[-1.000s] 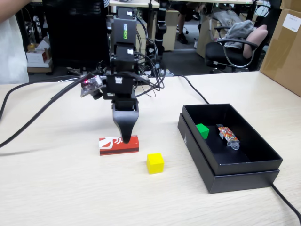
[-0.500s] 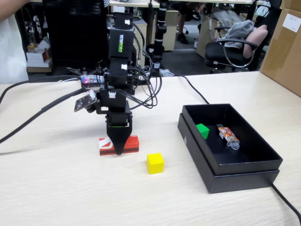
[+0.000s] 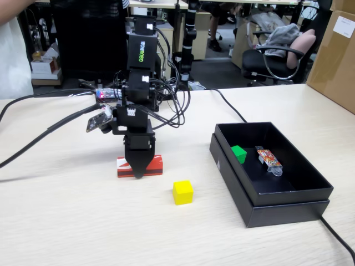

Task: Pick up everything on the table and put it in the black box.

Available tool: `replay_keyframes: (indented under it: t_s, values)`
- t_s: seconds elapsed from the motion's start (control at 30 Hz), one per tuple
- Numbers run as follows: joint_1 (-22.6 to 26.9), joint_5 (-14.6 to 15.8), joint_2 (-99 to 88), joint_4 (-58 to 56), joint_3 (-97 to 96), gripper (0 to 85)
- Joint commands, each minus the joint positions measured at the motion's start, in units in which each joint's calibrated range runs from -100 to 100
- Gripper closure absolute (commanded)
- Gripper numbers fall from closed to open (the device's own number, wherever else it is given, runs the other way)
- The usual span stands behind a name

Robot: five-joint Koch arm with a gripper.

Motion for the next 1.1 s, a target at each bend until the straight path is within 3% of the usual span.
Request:
replay_keyframes:
  t_s: [0.0,0.2,0.23,0.27,0.33,0.47,0.7,1.07]
  values:
    - [1.2,0.1,-12.9,-1.9,-1.1,78.5]
    - [8.8,2.4,-47.3,-4.1,-14.1,78.5]
    - [10.7,3.1,-52.8,-4.2,-15.4,78.6]
    - [16.0,5.6,-60.6,-4.4,-14.4,78.6]
    - [18.6,6.9,-60.7,-4.7,-11.0,78.7]
    - [22.8,9.3,-46.4,-8.2,6.8,79.0]
    - [22.9,10.7,-11.3,-9.1,30.4,79.0]
    - [24.4,12.8,11.7,-9.1,41.6,79.0]
